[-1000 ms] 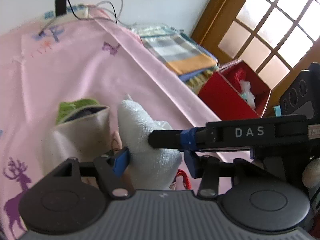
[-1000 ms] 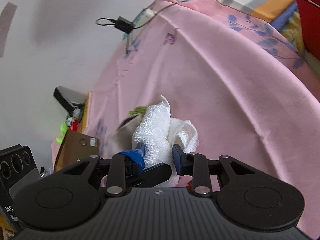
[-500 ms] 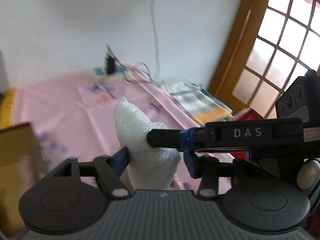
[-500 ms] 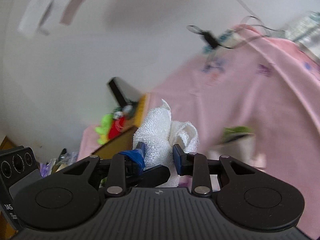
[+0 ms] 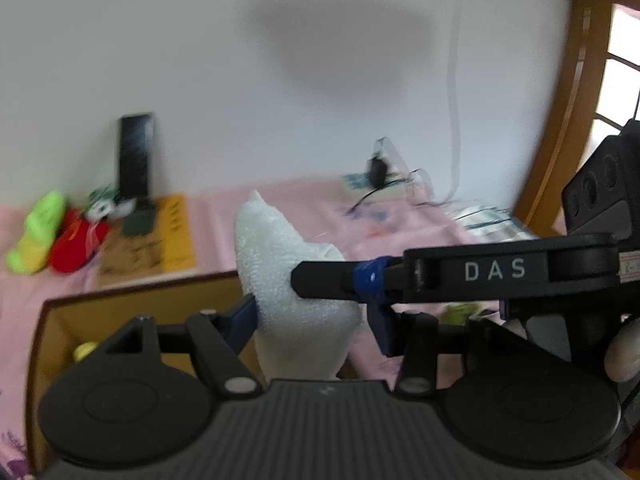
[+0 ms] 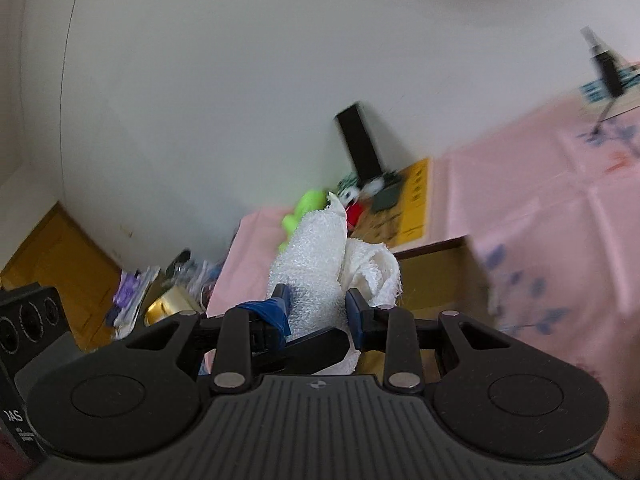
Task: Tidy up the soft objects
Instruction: 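Carry the white towel into the box and open both grippers, then move both grippers back toward the red strap beside the printed cloth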
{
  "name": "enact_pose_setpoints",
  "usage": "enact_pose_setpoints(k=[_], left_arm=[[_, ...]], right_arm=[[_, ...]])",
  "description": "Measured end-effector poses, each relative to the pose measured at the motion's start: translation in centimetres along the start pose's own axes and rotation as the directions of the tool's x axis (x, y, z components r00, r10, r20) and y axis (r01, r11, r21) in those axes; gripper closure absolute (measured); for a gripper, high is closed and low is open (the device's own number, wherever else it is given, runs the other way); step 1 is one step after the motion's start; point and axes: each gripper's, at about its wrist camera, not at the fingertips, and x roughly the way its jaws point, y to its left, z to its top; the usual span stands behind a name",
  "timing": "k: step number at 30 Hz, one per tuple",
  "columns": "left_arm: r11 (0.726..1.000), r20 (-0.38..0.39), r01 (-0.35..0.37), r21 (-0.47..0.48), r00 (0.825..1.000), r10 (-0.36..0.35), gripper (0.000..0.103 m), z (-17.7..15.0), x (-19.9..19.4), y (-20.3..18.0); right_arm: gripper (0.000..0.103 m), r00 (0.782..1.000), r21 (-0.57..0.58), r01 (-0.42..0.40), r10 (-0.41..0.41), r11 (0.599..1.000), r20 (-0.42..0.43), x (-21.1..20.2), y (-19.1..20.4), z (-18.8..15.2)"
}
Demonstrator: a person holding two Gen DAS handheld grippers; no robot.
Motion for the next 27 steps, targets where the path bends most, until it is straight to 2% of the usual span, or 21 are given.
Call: enact_pose_setpoints(k=[3, 8, 16, 20, 22, 27], left_arm=[[0.999, -0.062, -0.038, -0.028, 0.997, 0.036, 0.055, -1.2, 1.8, 2.7], [0.995, -0.161, -0.065, -0.07, 0.985, 0.054, 0.055, -3.6, 4.6, 5.9], [0.994, -0.288, -0.088, -0.067, 0.955, 0.065, 0.055, -6.9, 7.8, 7.4], [0.994, -0.293, -0.094, -0.061, 0.953, 0.072, 0.053, -7.2, 7.6, 7.5], [0.994, -0.28, -0.102, -0.039, 0.956, 0.087, 0.046, -7.1, 7.2, 7.3], [0.994, -0.241, -0.103, -0.025, 0.966, 0.095, 0.044, -6.4, 5.1, 6.6]], right_arm=[[0.089, 0.998, -0.001, 0.02, -0.02, 1.0, -0.056, 3.5, 0.4, -0.8], [0.089, 0.987, 0.08, 0.072, -0.059, 0.994, -0.152, 7.9, -0.4, -2.7], [0.088, 0.949, 0.012, 0.2, -0.191, 0.98, -0.249, 11.0, 0.2, -5.1], [0.086, 0.945, 0.037, 0.215, -0.198, 0.976, -0.259, 11.0, 0.1, -5.2], [0.086, 0.946, 0.05, 0.219, -0.2, 0.974, -0.253, 10.9, 0.2, -5.3], [0.086, 0.965, 0.083, 0.184, -0.163, 0.979, -0.207, 9.6, 0.9, -5.4]])
